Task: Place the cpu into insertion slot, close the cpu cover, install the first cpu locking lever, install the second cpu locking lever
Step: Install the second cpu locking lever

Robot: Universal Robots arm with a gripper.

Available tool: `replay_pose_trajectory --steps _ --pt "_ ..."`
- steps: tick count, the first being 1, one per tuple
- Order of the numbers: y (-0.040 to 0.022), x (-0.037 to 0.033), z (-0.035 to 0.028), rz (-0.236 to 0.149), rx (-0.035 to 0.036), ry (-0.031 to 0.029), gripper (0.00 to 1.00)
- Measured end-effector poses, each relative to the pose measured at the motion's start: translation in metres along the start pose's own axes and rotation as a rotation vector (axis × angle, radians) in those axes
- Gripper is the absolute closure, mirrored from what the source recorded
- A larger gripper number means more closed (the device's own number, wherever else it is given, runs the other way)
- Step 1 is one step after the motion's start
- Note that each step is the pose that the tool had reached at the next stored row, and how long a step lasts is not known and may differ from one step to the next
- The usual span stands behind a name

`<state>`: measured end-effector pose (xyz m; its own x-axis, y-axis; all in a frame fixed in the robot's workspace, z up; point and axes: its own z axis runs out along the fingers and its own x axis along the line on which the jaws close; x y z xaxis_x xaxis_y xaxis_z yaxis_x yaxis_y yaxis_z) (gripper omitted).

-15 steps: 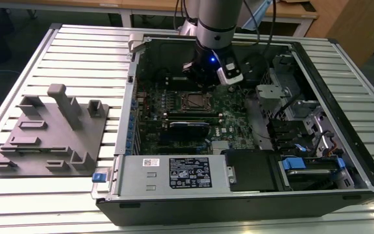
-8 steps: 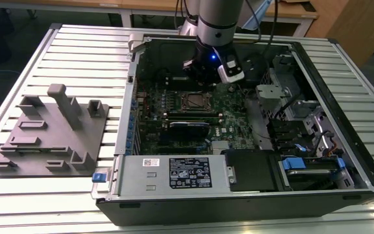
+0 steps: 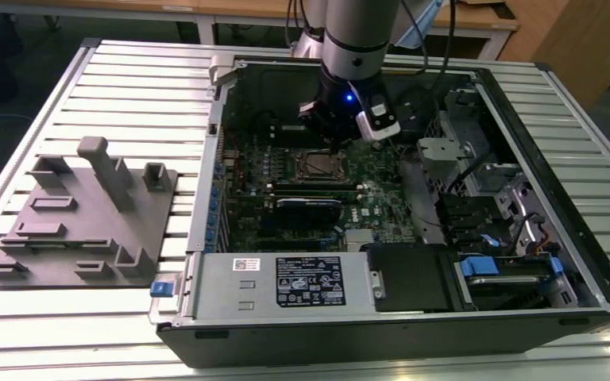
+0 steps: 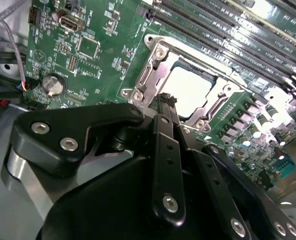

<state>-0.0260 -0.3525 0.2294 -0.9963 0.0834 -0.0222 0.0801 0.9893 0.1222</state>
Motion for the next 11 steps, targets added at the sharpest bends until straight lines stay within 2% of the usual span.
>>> replay_pose_trajectory --steps 11 --pt "-0.0016 -0.0002 -0.0002 0.000 0.0002 0.0000 0.89"
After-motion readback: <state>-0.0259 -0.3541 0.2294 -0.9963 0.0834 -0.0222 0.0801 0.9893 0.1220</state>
